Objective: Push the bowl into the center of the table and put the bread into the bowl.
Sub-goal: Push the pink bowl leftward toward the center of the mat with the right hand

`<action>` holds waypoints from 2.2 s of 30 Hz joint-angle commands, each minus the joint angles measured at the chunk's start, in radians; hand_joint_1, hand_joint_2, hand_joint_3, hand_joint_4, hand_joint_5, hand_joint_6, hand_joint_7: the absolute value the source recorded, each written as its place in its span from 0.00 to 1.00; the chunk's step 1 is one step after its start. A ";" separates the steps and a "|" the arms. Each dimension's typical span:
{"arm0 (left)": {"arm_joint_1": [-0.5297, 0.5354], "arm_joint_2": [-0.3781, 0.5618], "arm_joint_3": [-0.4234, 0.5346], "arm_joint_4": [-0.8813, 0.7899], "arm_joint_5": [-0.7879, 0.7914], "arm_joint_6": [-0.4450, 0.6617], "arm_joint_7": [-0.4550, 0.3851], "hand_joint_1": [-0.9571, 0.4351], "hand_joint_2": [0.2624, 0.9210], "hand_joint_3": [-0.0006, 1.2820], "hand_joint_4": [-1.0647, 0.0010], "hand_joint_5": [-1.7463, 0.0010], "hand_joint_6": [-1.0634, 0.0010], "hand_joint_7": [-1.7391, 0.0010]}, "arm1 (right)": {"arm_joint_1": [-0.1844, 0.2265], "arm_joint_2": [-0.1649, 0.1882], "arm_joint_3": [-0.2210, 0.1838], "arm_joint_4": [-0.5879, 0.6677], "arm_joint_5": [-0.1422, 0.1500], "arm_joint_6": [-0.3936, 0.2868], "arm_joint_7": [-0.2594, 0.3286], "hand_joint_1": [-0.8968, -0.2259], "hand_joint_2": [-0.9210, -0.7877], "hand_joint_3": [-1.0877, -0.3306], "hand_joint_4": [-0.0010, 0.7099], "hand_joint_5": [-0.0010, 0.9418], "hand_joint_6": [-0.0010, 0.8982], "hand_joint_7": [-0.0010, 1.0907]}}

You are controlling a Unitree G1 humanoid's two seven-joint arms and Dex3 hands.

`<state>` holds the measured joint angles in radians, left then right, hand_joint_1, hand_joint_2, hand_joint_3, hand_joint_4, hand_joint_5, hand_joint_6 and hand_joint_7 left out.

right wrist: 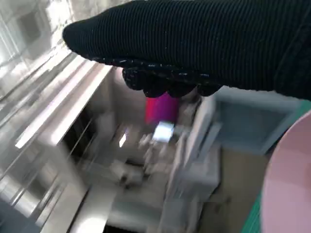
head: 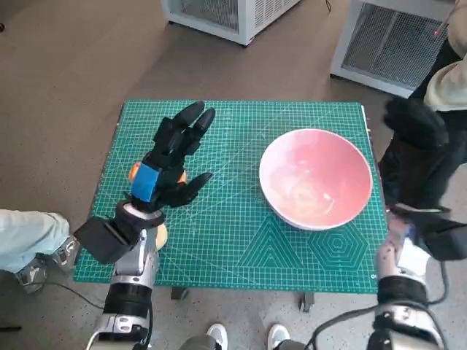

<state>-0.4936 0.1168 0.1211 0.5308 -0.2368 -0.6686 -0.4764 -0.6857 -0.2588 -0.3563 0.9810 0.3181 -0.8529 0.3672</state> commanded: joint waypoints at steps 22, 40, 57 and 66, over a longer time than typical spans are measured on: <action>-0.028 0.015 0.002 0.038 0.010 -0.044 0.007 0.25 1.00 0.27 0.78 1.00 1.00 0.67 | -0.056 0.036 -0.114 0.302 0.045 0.275 -0.080 0.32 0.00 0.31 0.29 0.00 0.17 0.31; -0.001 0.033 0.002 -0.002 0.001 -0.025 0.003 0.24 1.00 0.27 0.77 1.00 0.99 0.67 | -0.107 0.121 -0.130 0.326 0.023 0.378 -0.079 0.38 0.00 0.31 0.32 0.01 0.25 0.30; 0.048 0.055 0.013 -0.060 -0.011 -0.012 0.003 0.25 1.00 0.27 0.78 1.00 1.00 0.68 | -0.189 0.187 -0.117 0.334 0.006 0.440 -0.116 0.39 0.00 0.28 0.33 0.01 0.26 0.26; 0.076 0.064 0.023 -0.091 -0.010 -0.009 0.016 0.25 1.00 0.27 0.78 1.00 0.99 0.69 | -0.223 0.219 -0.106 0.341 -0.014 0.459 -0.136 0.39 0.00 0.27 0.34 0.01 0.26 0.24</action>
<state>-0.4320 0.1722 0.1351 0.4616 -0.2393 -0.6817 -0.4701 -0.9078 -0.0597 -0.4645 1.3020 0.3113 -0.4196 0.2478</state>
